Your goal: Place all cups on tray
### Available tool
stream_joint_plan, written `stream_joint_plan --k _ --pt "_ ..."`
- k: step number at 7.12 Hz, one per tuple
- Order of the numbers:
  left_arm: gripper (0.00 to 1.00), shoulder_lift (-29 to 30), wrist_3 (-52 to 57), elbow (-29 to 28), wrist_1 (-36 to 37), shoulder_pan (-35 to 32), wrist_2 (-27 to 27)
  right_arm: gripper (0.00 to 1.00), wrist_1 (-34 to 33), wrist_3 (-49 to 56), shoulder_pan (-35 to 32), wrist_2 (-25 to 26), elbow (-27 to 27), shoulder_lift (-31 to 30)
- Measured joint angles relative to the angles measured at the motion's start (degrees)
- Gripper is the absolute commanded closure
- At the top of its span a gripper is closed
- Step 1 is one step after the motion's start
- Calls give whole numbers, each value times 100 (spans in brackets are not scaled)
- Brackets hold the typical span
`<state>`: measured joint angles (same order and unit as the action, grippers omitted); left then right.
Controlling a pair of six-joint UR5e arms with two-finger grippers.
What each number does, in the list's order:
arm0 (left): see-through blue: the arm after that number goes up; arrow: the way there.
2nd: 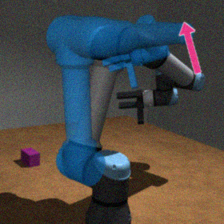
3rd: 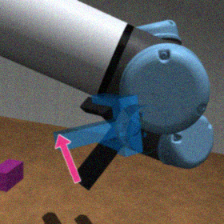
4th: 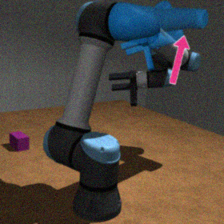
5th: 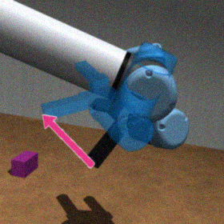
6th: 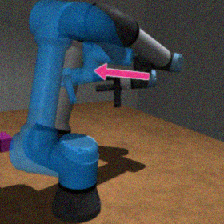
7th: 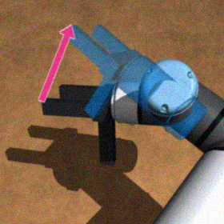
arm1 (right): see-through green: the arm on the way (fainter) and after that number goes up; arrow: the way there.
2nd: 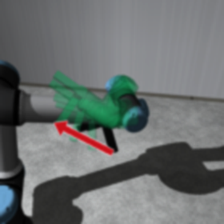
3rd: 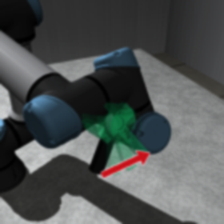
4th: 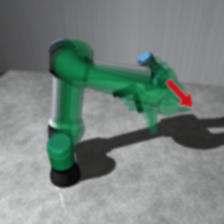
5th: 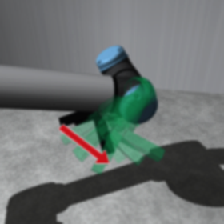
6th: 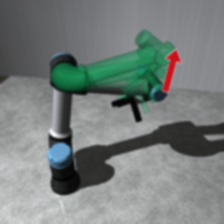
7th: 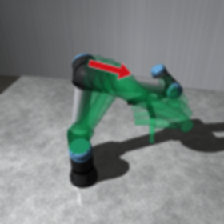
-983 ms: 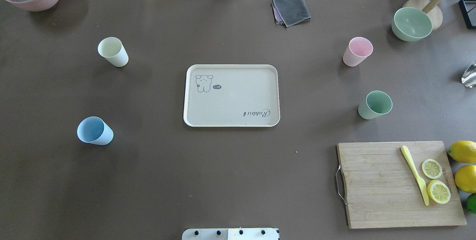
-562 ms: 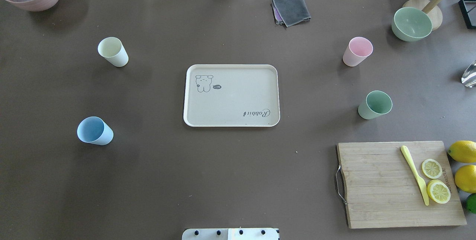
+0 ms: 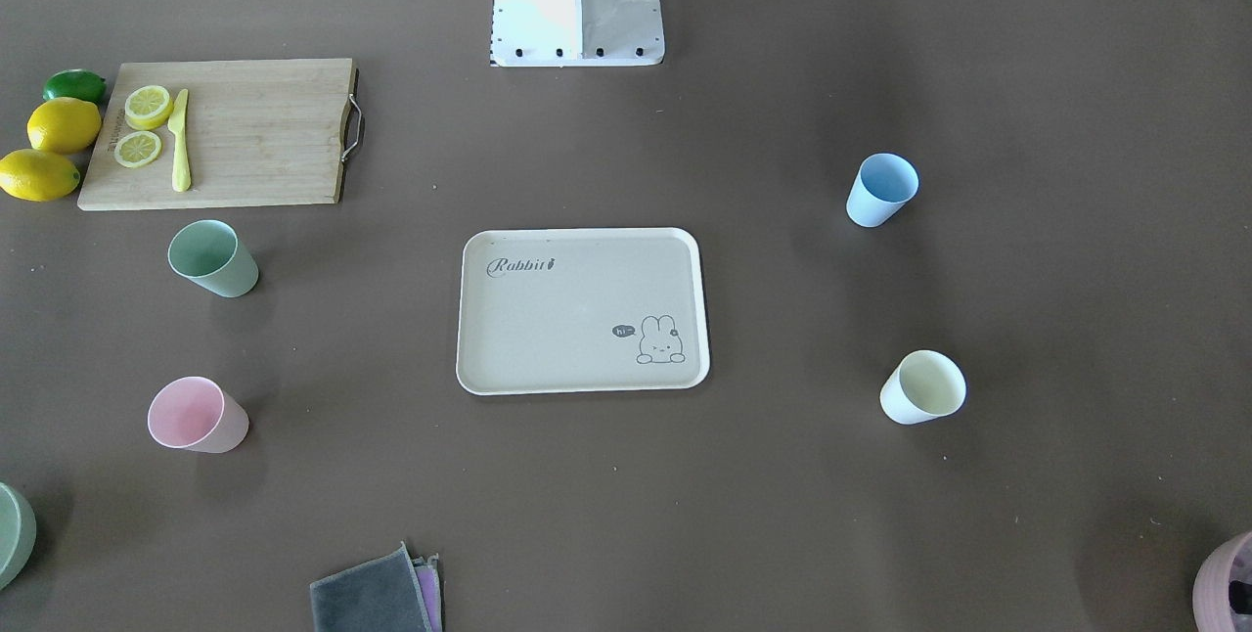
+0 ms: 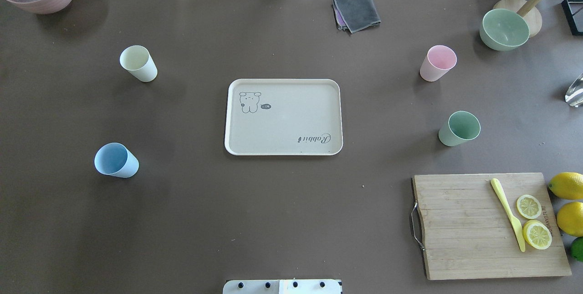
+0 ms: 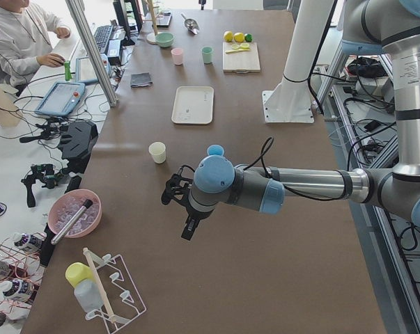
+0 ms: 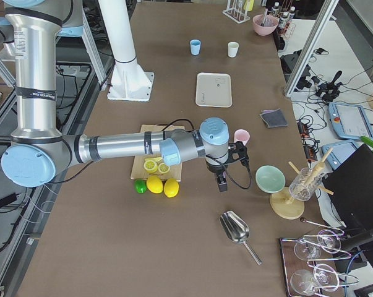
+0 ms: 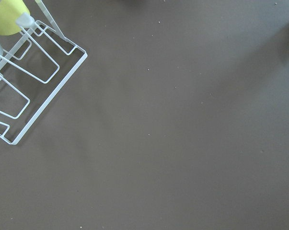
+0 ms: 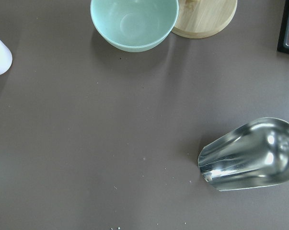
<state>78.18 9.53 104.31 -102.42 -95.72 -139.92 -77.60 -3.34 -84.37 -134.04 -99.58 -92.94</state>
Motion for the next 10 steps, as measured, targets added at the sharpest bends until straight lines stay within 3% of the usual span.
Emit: stream_joint_plan --k 5,8,10 --pt "2 -18 -126 -59 -10 -1 69 0 66 -3 36 -53 107 -77" --pt "2 -72 -145 -20 -23 -3 54 0 440 -44 65 -183 95 -199" --pt "3 -94 -425 -5 -112 16 9 0 537 -466 414 -422 -29 -181"
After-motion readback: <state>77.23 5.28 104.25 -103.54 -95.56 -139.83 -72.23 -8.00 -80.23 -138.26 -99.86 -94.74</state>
